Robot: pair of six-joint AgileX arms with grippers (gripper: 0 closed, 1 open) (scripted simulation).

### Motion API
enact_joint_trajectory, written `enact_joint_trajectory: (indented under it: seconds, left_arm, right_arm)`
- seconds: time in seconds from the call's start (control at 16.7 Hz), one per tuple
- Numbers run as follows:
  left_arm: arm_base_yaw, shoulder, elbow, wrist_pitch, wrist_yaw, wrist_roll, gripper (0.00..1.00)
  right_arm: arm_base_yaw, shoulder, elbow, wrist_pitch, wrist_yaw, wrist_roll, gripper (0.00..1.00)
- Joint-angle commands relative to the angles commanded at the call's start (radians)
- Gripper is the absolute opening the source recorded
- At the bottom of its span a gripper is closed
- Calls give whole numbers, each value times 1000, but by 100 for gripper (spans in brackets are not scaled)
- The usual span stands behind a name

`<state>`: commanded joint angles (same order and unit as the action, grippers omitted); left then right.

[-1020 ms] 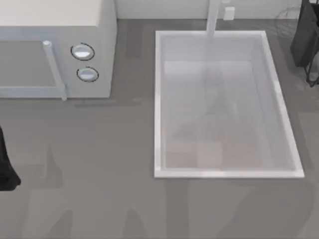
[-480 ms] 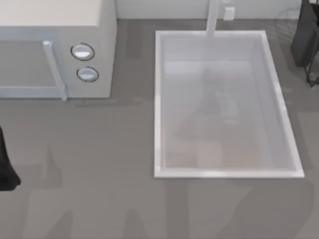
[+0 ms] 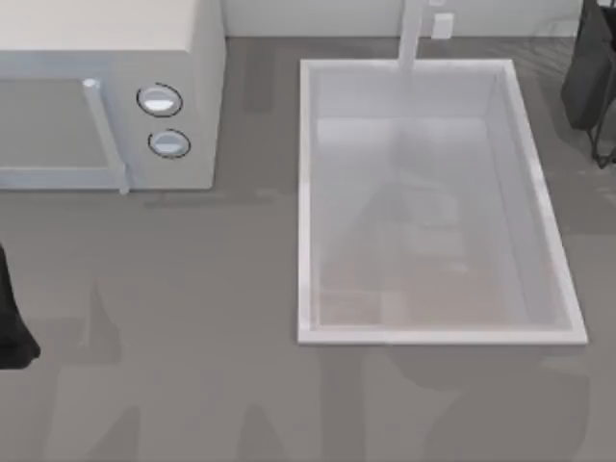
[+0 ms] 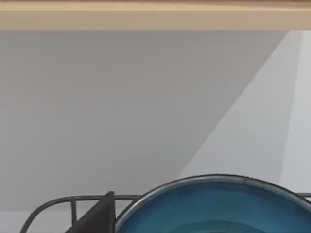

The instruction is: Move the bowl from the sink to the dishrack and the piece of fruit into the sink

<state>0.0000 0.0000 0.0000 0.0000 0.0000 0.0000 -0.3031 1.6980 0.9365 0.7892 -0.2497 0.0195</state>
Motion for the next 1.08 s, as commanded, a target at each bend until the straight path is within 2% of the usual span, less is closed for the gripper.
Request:
enact_joint_trajectory:
  seconds: [0.3, 0.84, 1.08]
  left_arm:
    - [0, 0, 0, 0, 0, 0, 100]
    - [0, 0, 0, 0, 0, 0, 100]
    - [0, 0, 0, 0, 0, 0, 100]
  right_arm:
    - [32, -328, -160, -132, 74, 0, 100]
    - [183, -1230, -643, -543, 192, -27, 100]
    - [257, -1538, -831, -702, 227, -27, 100]
